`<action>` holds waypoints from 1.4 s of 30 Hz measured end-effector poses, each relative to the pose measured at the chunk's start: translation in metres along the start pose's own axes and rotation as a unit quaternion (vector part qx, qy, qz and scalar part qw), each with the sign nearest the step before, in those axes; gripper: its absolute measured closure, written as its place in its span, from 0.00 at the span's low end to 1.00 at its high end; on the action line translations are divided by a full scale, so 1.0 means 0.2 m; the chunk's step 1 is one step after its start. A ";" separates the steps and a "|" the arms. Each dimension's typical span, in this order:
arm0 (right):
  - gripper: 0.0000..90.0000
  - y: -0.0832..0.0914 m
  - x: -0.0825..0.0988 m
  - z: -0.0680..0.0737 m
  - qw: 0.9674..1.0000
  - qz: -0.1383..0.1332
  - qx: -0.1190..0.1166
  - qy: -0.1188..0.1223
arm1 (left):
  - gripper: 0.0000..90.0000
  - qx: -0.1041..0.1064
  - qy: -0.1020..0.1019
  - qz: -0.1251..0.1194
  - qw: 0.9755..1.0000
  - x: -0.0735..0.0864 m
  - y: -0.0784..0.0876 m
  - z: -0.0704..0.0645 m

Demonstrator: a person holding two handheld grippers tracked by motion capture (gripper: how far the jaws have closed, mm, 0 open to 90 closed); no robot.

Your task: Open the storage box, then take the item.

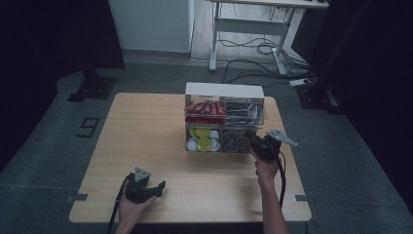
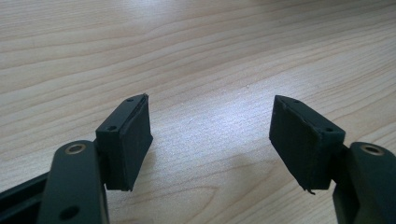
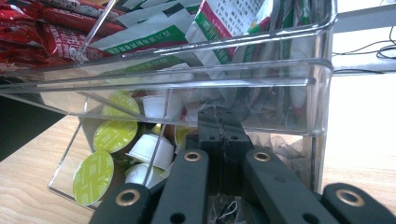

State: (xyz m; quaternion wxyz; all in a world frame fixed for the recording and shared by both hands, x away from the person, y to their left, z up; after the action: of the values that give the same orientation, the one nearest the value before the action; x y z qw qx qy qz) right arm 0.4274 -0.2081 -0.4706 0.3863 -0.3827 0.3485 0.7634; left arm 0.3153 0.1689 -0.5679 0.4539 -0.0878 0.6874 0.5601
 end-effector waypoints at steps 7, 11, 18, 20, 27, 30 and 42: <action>0.99 0.00 0.01 0.00 1.000 -0.001 -0.001 -0.002 | 0.33 -0.001 -0.002 -0.001 1.000 0.00 0.01 0.00; 0.98 0.01 0.01 0.00 1.000 -0.001 -0.001 -0.001 | 0.33 -0.002 -0.001 -0.005 1.000 -0.01 0.01 0.00; 0.98 0.02 0.01 0.00 1.000 -0.003 -0.004 -0.003 | 0.33 -0.004 -0.006 -0.007 1.000 -0.03 0.01 -0.01; 0.98 0.02 0.01 0.00 1.000 -0.003 -0.005 -0.004 | 0.33 -0.004 -0.008 -0.007 1.000 -0.05 0.01 -0.01; 0.98 0.02 0.01 0.00 1.000 -0.003 -0.006 -0.002 | 0.33 -0.004 -0.011 -0.022 1.000 -0.14 0.03 -0.03; 0.98 0.02 0.01 -0.01 1.000 -0.002 -0.007 -0.003 | 0.33 -0.001 -0.011 -0.032 0.999 -0.18 0.03 -0.05; 0.98 0.02 0.02 -0.01 1.000 -0.001 -0.002 0.005 | 0.33 0.019 -0.013 -0.042 0.999 -0.28 0.01 -0.11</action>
State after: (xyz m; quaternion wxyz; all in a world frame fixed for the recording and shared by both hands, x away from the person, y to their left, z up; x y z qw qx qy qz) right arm 0.4235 -0.2100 -0.4730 0.3849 -0.3876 0.3481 0.7619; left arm 0.3348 0.1284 -0.5265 0.4875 -0.1012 0.6878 0.5282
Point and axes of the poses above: each handheld gripper's, and its own axes: y roughly backward along the jaws, x roughly out of its underside, z roughly to its left, the point moved 5 cm from there along -y, roughly forward along the jaws, and after that the axes turned 12 degrees about -y, right-handed, at the moved point
